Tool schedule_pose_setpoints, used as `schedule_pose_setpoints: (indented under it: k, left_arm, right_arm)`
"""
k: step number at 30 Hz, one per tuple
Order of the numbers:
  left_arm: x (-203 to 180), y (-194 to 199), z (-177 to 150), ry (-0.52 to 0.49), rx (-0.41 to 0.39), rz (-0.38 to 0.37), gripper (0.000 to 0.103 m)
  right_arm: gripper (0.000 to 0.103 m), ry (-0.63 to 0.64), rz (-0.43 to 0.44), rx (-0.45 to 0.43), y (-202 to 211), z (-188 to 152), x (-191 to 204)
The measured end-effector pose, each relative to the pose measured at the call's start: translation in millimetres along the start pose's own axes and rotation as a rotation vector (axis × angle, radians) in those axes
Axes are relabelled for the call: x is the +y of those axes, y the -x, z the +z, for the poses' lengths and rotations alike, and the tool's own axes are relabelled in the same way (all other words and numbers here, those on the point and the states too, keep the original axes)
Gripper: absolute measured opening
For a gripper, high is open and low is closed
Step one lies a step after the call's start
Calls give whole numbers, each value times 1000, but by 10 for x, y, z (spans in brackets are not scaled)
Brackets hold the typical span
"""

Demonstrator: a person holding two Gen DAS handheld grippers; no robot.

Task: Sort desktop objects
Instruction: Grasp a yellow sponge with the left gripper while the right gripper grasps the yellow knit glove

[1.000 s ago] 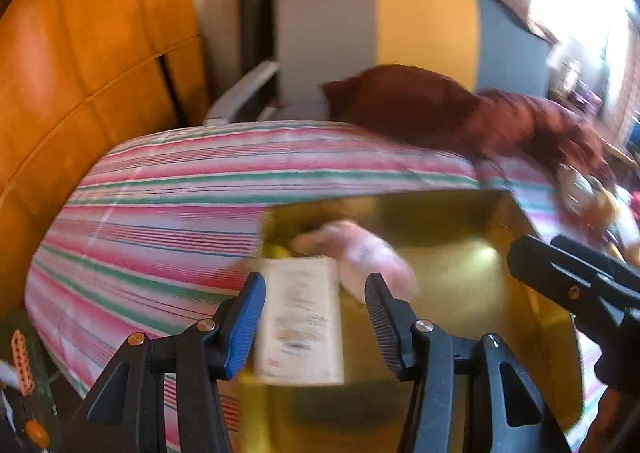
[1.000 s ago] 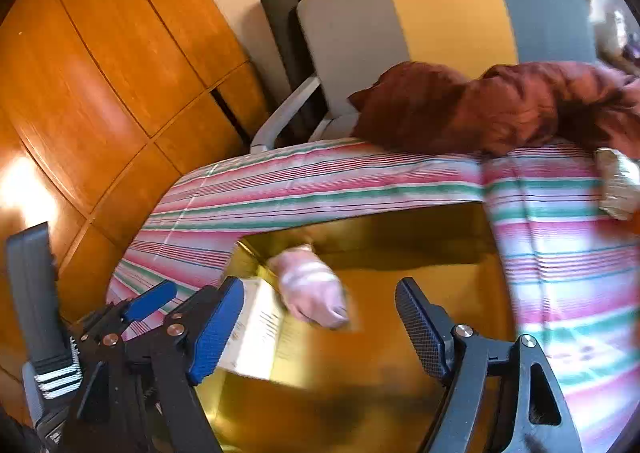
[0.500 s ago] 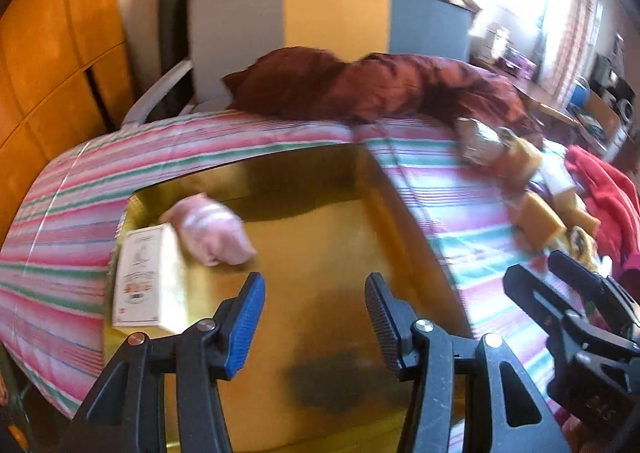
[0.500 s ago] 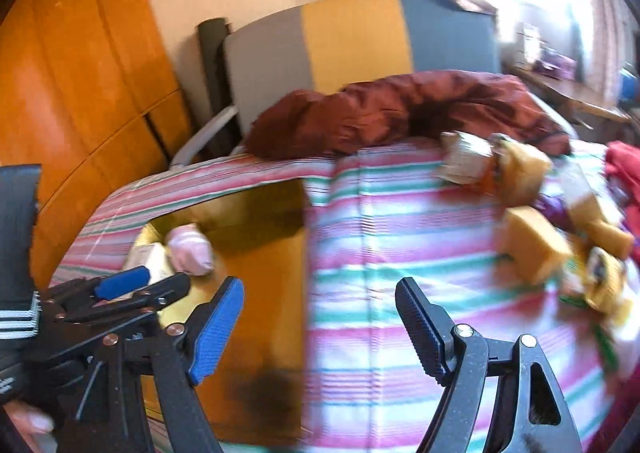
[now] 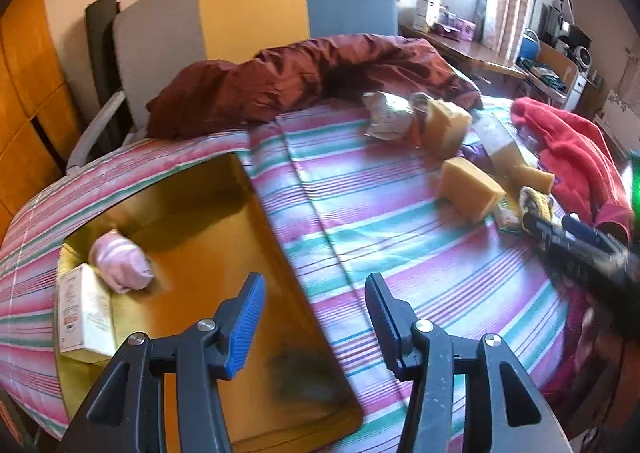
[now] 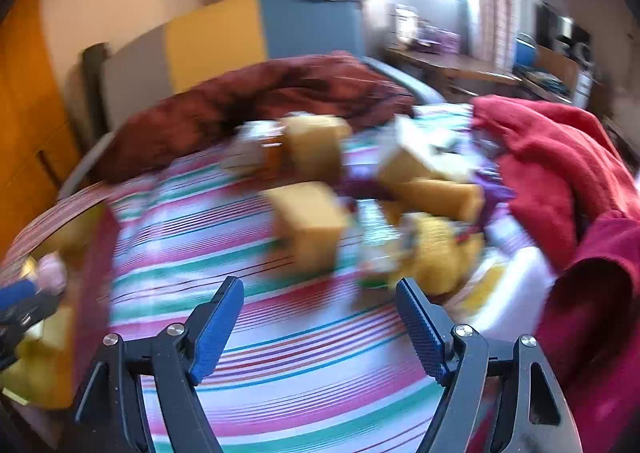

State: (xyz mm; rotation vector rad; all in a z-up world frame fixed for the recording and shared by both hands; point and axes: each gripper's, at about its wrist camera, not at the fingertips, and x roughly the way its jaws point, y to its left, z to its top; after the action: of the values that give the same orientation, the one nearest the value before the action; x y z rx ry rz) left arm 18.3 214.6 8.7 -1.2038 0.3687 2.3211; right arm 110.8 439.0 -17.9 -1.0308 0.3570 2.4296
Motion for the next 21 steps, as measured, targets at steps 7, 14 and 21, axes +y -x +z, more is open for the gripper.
schedule_pose_setpoints:
  k: [7, 14, 21]
  left_arm:
    - [-286, -160, 134, -7, 31, -43, 53]
    - [-637, -430, 332, -31, 69, -59, 53]
    - [-1020, -728, 532, -39, 92, -89, 53]
  right_arm:
    - [79, 1, -61, 94, -299, 330, -541]
    - [68, 17, -28, 212, -698, 316, -642]
    - [46, -56, 54, 203, -678, 322, -787]
